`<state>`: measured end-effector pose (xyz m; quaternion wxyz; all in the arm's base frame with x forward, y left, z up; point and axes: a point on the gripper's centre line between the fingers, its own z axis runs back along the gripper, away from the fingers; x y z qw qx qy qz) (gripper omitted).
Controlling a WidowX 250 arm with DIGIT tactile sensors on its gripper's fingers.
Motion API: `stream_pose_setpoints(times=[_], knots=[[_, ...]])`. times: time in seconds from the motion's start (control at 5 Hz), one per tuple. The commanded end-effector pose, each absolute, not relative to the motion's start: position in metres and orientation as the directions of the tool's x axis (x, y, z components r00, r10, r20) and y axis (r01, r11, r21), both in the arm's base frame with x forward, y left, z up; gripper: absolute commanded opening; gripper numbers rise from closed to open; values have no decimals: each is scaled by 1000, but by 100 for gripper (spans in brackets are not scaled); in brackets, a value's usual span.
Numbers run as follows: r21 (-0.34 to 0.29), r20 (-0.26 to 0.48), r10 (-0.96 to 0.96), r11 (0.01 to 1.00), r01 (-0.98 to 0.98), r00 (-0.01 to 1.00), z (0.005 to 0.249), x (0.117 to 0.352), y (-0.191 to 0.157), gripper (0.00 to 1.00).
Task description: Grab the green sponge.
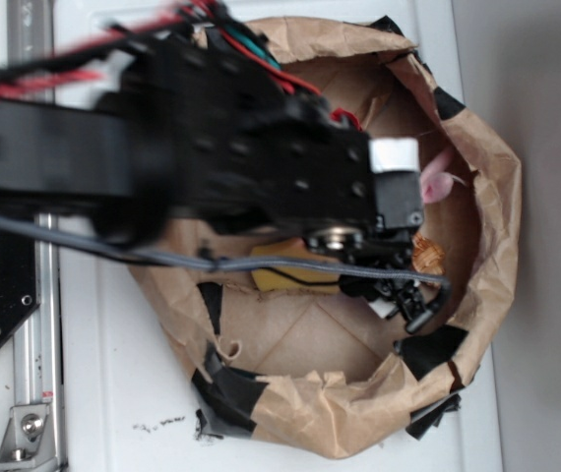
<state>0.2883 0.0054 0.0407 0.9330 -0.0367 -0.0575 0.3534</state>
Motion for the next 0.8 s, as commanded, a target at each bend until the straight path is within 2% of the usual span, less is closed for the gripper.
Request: stream_pose_setpoints(times=[0.0,0.2,0.4,0.6], knots=[[-128,-74,442,885,-448,894,38,259,-21,100],[-110,-59,495,860,-499,867,46,254,-20,0],[-151,-8,507,851,-503,862,82,264,-10,0],[-172,123,490,867,-467,863,133,275,2,0]])
